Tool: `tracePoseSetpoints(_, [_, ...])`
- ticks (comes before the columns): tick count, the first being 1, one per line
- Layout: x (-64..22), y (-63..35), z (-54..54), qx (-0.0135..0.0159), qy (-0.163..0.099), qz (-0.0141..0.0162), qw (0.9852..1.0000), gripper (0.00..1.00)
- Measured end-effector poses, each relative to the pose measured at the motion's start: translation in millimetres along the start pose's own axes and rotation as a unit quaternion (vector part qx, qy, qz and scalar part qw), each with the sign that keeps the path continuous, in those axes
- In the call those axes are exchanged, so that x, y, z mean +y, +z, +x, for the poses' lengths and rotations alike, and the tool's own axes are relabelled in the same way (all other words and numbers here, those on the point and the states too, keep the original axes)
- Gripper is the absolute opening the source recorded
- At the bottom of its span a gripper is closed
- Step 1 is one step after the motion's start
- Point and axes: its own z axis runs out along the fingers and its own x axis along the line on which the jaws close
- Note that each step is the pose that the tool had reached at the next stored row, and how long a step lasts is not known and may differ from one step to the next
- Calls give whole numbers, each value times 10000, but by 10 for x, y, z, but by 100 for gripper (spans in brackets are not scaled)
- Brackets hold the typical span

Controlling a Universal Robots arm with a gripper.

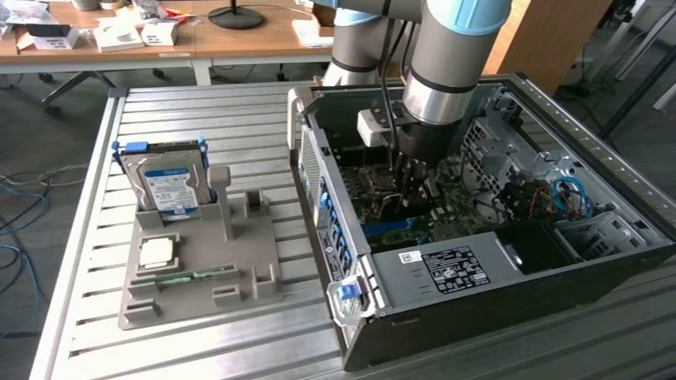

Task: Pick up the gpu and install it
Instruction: 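Insert the gpu into the slot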

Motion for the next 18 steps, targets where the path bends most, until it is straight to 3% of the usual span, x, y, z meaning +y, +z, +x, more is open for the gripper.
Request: tracePoseSetpoints(18, [9,30,-1,0,-1,3,10000,26])
